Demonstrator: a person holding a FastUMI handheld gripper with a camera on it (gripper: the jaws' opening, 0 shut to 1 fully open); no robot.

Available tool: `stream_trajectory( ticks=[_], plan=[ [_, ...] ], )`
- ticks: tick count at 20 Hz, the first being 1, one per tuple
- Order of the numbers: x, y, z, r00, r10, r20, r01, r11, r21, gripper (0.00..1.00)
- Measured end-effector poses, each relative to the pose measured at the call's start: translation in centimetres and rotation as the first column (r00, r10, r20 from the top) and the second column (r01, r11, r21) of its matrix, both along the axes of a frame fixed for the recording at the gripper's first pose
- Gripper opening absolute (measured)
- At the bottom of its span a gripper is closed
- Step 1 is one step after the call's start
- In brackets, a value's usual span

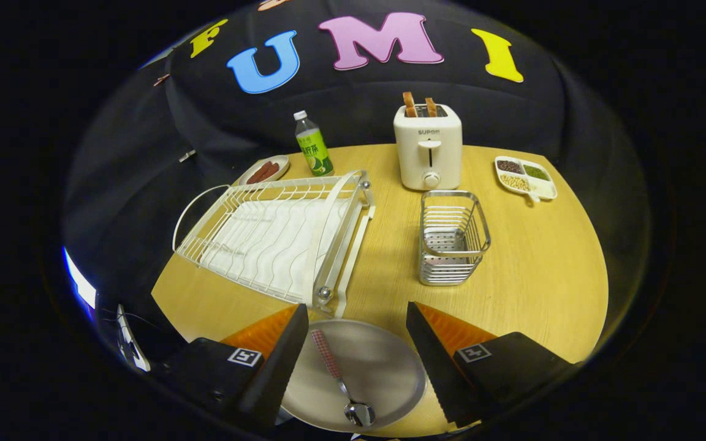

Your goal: Take the plate from the dish rack, then take the spoon from the basket and place it into the plate.

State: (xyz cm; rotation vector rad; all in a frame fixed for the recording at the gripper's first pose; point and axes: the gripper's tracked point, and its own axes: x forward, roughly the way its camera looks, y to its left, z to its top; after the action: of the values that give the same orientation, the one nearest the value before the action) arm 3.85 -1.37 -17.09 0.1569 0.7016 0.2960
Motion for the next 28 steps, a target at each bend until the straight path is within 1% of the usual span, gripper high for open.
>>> stream_trajectory(
  ticks=[3, 5, 7, 9, 11, 15, 18, 22, 23, 24, 26, 28],
  plan=[
    [0.5, -0.2, 3.6, 0.995, -0.052, 0.085, 0.053, 0.999, -0.001, 0.99],
    [0.6, -0.6, 6.7, 0.984, -0.087, 0.154, 0.09, 0.996, -0.01, 0.99],
    [0.8, -1.1, 10.0, 0.964, -0.14, 0.225, 0.143, 0.99, 0.001, 0.99],
    [0.9, -1.3, 13.0, 0.94, -0.198, 0.277, 0.196, 0.98, 0.036, 0.99],
    [0.8, -1.6, 15.7, 0.918, -0.235, 0.32, 0.231, 0.972, 0.052, 0.99],
    [0.2, -2.4, 20.9, 0.85, -0.284, 0.445, 0.293, 0.955, 0.049, 0.99],
    [-0.9, -2.4, 24.7, 0.793, -0.3, 0.531, 0.324, 0.945, 0.051, 0.99],
    [-3.2, -2.1, 29.8, 0.697, -0.314, 0.645, 0.346, 0.935, 0.082, 0.98],
    [-3.8, -2.2, 30.6, 0.678, -0.319, 0.662, 0.355, 0.931, 0.084, 0.98],
    [-4.4, -2.1, 31.0, 0.665, -0.323, 0.674, 0.362, 0.928, 0.087, 0.98],
    [-5.3, -2.1, 31.5, 0.65, -0.328, 0.686, 0.375, 0.923, 0.085, 0.98],
    [-5.7, -2.5, 31.6, 0.643, -0.334, 0.689, 0.392, 0.917, 0.079, 0.98]
  ],
)
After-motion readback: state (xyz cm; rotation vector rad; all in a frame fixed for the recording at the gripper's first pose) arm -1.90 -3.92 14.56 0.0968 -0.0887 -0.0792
